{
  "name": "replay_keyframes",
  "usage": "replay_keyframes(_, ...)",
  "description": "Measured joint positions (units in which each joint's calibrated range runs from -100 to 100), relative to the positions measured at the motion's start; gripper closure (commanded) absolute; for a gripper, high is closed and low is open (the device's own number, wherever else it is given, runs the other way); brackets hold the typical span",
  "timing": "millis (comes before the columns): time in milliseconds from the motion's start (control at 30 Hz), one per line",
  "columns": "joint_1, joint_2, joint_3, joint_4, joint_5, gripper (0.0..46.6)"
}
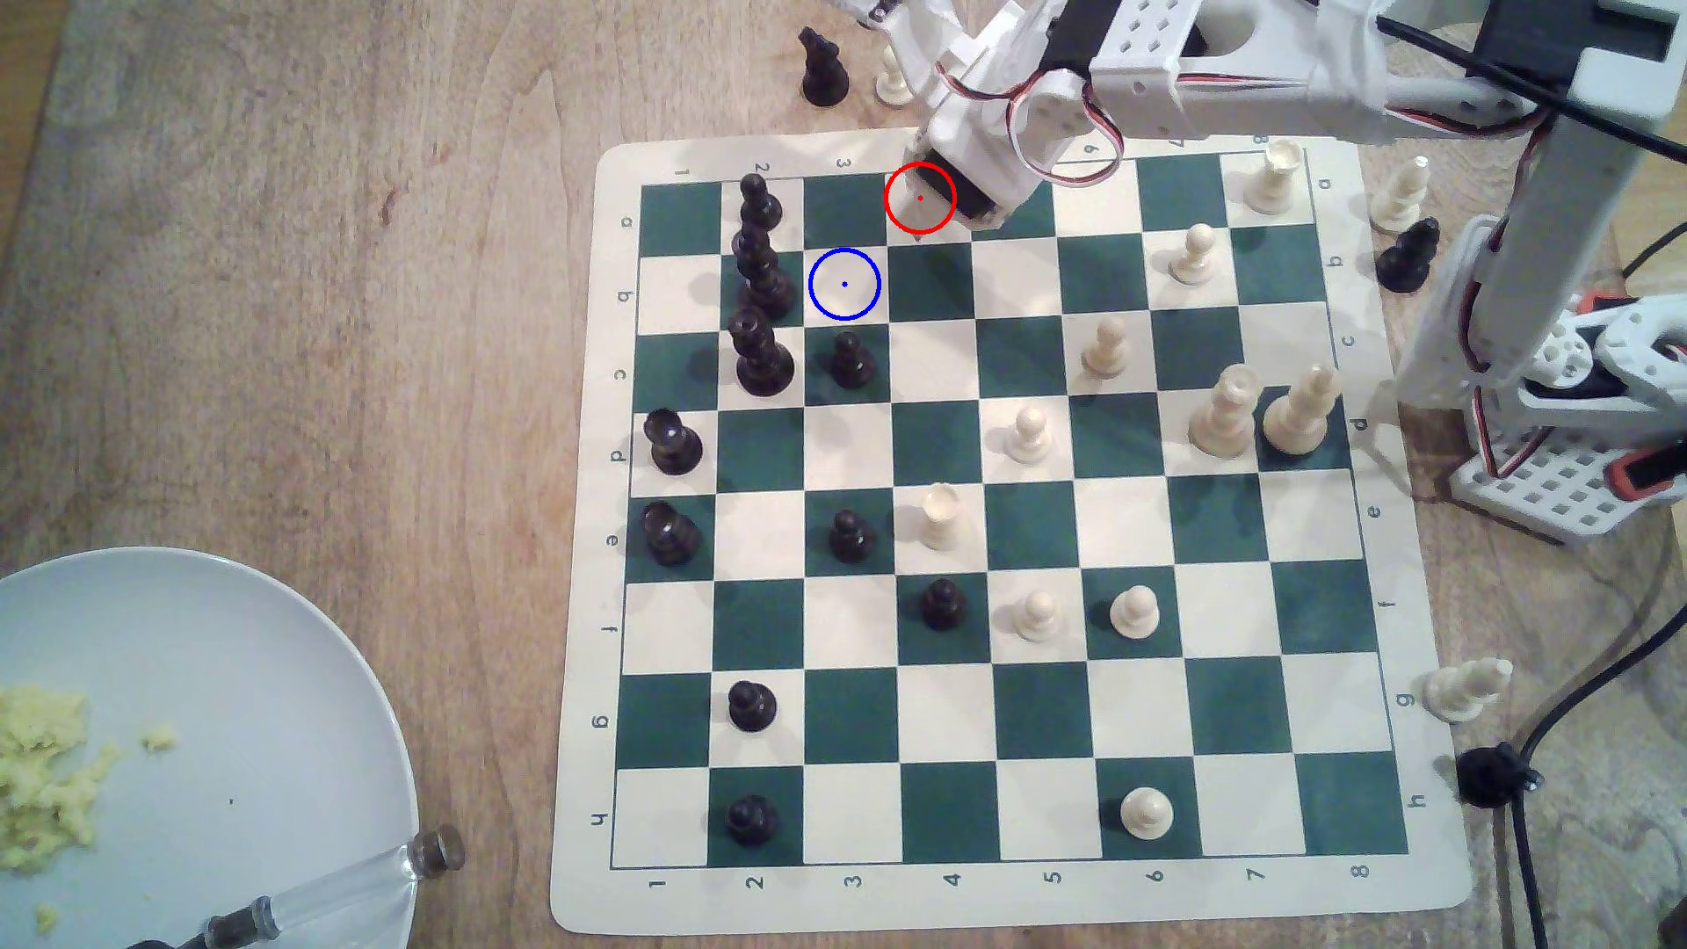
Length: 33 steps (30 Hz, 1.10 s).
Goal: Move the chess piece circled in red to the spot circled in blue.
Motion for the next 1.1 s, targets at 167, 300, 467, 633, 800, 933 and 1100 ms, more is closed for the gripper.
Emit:
replay_keyframes(167,0.0,0.0,0.0,-1.5,0.1,35.4)
replay_keyframes(300,0.0,0.1,0.0,-2.2,0.2,36.1)
replay_keyframes(467,0.0,0.1,0.0,-2.2,0.2,41.2)
replay_keyframes(633,0.0,0.1,0.0,-2.2,0.2,45.1)
replay_keyframes(800,0.0,0.1,0.0,-2.2,0.3,46.1)
replay_keyframes(933,0.0,0.1,0.0,-2.0,0.3,46.1)
replay_keyframes(1100,0.1,-1.0,-0.1,-0.3,0.3,46.1)
